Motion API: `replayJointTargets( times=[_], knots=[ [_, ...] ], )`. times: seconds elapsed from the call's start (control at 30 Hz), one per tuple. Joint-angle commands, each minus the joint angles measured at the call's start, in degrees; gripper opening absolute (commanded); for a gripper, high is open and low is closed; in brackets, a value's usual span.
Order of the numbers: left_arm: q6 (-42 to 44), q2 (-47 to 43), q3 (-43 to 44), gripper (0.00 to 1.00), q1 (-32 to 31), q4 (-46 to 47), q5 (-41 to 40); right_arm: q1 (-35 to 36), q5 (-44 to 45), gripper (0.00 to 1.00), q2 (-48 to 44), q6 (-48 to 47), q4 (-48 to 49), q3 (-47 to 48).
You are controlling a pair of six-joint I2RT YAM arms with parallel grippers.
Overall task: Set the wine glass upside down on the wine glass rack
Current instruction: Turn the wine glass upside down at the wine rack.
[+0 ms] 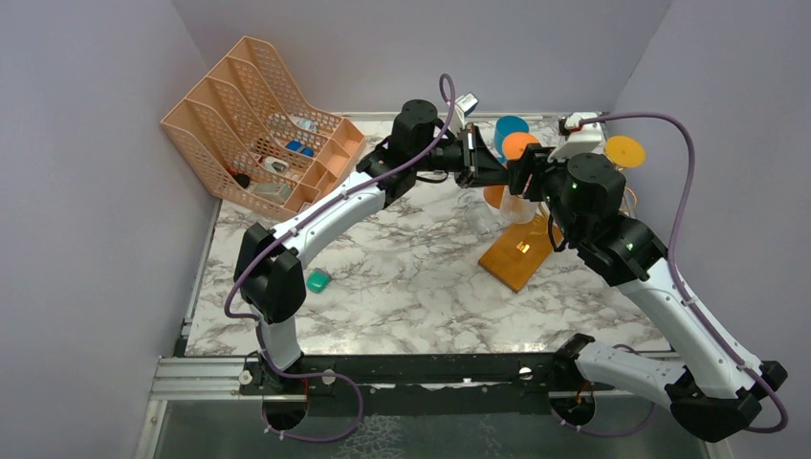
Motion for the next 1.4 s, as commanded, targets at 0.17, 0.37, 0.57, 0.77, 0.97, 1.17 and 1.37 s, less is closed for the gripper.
replayJointTargets(
  times=[0.17,0.37,0.57,0.77,0.97,1.17,1.37],
  knots=[
    [1.41,-0.58,4.72,0.00,-1.90,11.38,-4.31,3.40,-18.39,0.01,0.15,6.45,1.66,-2.25],
    [3.23,-0.99,5.80,0.24,-1.92,7.37,-5.18,3.39,-15.07,0.01,-1.40,7.34,1.15,-2.88],
    [3.84,-1.70,5.79,0.39,-1.85,4.90,-5.99,3.40,-15.81,0.01,-1.99,5.87,2.26,-3.29],
    [5.60,-2.97,5.94,0.45,-1.65,2.98,-6.74,3.40,-15.51,0.01,-2.06,5.94,2.14,-3.84],
    [6.27,-3.81,5.47,0.43,-1.46,2.00,-6.92,3.40,-15.64,0.01,-2.11,5.79,1.90,-3.41],
    [5.84,-4.87,4.43,0.43,-1.42,2.54,-7.25,3.40,-16.52,0.01,-2.92,4.14,0.93,-3.93],
    [5.57,-4.61,4.08,0.43,-1.11,2.47,-7.42,3.40,-22.37,0.01,-4.37,0.50,1.61,-5.09]
  ],
)
